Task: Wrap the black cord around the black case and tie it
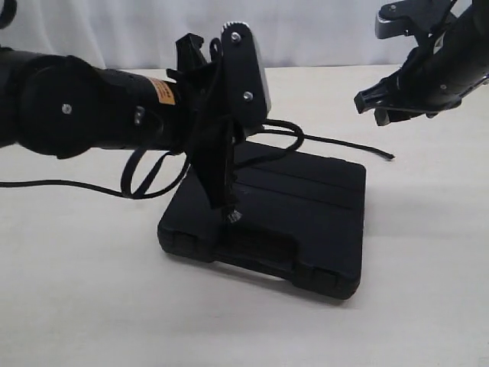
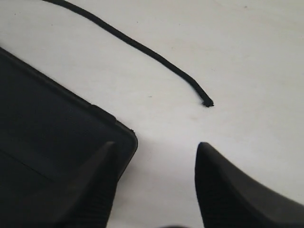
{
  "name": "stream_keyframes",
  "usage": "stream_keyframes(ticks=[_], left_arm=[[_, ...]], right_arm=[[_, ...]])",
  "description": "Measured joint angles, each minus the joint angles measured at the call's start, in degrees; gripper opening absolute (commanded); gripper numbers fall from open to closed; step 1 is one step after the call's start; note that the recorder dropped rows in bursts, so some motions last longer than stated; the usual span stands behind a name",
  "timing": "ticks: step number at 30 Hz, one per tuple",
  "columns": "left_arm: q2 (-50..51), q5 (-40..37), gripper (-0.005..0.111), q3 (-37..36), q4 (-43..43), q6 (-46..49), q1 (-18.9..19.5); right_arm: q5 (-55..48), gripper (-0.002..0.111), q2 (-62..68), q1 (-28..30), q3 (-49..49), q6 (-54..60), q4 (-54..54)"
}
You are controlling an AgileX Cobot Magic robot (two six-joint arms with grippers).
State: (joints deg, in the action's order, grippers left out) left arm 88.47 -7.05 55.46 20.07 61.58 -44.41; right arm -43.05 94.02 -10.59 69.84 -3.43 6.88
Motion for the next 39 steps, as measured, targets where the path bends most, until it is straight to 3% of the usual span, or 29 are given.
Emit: stream_keyframes(ticks=[5, 11, 16, 20, 23, 28, 32, 39], left_arm=[[0.1, -1.6, 0.0, 0.0, 1.1, 0.0, 2.2], [0.2, -1.9, 0.0, 0.0, 1.0, 0.0, 2.3], [0.3, -1.9, 0.0, 0.0, 1.0, -0.1, 2.3], [0.3, -1.9, 0.0, 0.0, 1.1, -0.1, 2.3], [0.3, -1.9, 0.0, 0.0, 2.0, -0.1, 2.3], [0.3, -2.0, 0.0, 0.0, 2.6, -0.1, 2.3], [0.3, -2.2, 0.0, 0.0, 2.7, -0.1, 2.3], [0.3, -4.5, 0.0, 0.0, 2.8, -0.1, 2.3]], right_arm=[[1.0, 0.063, 2.5, 1.6, 0.0, -0.1, -1.2], [1.8, 0.062, 8.9, 6.6, 1.1, -0.2, -1.2], [6.2, 0.062, 20.1, 7.6, 7.0, 7.1, 3.9], [-3.1, 0.051, 31.5, 7.8, 21.3, 4.8, 8.0], [-7.7, 0.045, 37.4, 7.8, 29.3, 11.3, 1.4], [-9.1, 0.032, 39.8, 7.8, 31.7, 17.8, -4.3], [-10.2, 0.006, 40.3, 7.5, 32.3, 17.3, -2.8], [-15.3, 0.004, 40.2, 7.5, 32.4, 17.6, -2.6]])
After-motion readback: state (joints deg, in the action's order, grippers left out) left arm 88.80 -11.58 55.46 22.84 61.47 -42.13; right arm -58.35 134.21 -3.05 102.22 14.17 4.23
